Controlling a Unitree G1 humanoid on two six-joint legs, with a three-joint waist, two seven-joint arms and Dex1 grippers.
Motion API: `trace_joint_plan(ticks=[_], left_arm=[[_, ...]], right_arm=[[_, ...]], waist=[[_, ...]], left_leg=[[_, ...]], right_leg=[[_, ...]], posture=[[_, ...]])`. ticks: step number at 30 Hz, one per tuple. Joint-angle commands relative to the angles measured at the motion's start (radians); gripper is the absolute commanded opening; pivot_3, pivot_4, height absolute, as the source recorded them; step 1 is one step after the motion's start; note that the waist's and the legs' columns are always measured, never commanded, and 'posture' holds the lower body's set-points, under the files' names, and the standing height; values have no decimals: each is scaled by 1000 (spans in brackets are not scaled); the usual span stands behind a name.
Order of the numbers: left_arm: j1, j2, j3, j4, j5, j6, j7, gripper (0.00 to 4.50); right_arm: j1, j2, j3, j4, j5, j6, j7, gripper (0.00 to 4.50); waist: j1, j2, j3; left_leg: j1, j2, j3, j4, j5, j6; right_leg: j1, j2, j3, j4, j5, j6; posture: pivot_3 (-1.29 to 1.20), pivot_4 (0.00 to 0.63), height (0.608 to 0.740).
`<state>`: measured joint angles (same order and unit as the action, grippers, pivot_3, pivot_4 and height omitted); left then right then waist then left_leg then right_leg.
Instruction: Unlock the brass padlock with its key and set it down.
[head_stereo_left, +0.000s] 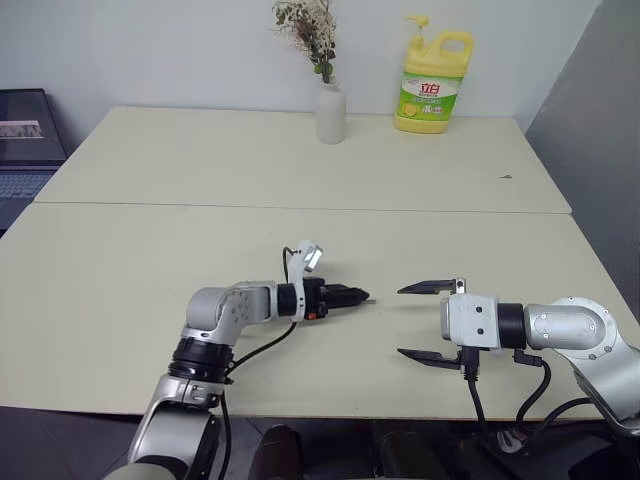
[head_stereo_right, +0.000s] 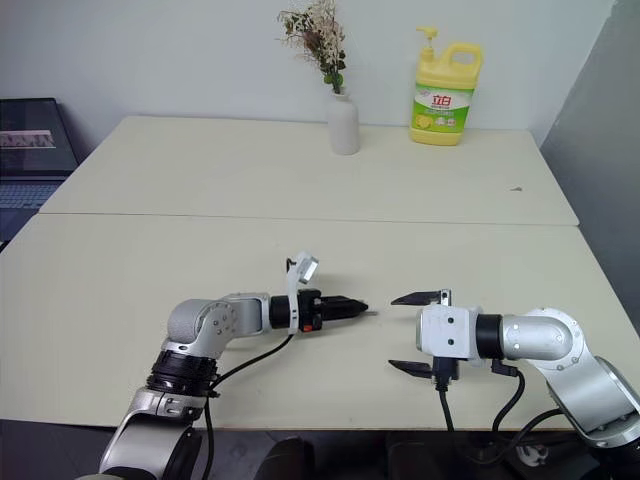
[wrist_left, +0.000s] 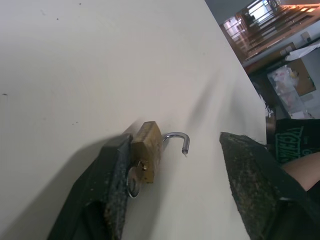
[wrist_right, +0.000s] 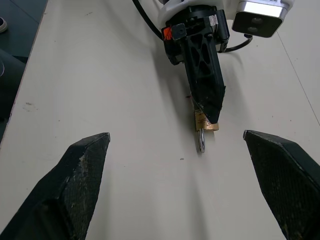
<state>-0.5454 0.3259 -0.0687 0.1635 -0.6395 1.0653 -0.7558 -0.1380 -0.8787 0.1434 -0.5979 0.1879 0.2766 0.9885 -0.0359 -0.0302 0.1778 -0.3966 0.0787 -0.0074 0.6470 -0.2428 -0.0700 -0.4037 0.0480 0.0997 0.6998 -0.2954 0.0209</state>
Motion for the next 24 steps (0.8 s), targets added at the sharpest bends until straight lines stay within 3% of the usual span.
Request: trace_joint_plan(ticks=[1, 9, 16, 24], left_arm=[[1, 25, 44, 6, 3, 8, 11, 2870], [49, 121, 86, -167, -44, 29, -27, 2870], [159, 409, 29, -309, 173, -445, -265, 2870], [327, 512, 78, -433, 253, -668, -302, 2870]], right_arm=[[-5, -1, -4, -37, 11, 1, 8, 4500], [10, -10, -5, -31, 3, 6, 16, 4500], [24, 2, -35, -20, 15, 26, -5, 4500], [51, 18, -88, 35, 44, 45, -21, 4500]], waist=[[-1, 0, 0], [-3, 0, 0], [1, 0, 1], [3, 0, 1]], left_leg=[[0, 0, 0, 0, 0, 0], [-1, 0, 0, 0, 0, 0], [-1, 1, 0, -1, 0, 0], [-2, 1, 4, -1, 0, 0]], right_leg=[[0, 0, 0, 0, 0, 0], [-1, 0, 0, -1, 0, 0], [-2, 0, -1, -1, -1, -1], [-2, -1, 0, -3, -1, -1]], posture=[[0, 150, 740], [0, 150, 740], [0, 150, 740], [0, 150, 740]])
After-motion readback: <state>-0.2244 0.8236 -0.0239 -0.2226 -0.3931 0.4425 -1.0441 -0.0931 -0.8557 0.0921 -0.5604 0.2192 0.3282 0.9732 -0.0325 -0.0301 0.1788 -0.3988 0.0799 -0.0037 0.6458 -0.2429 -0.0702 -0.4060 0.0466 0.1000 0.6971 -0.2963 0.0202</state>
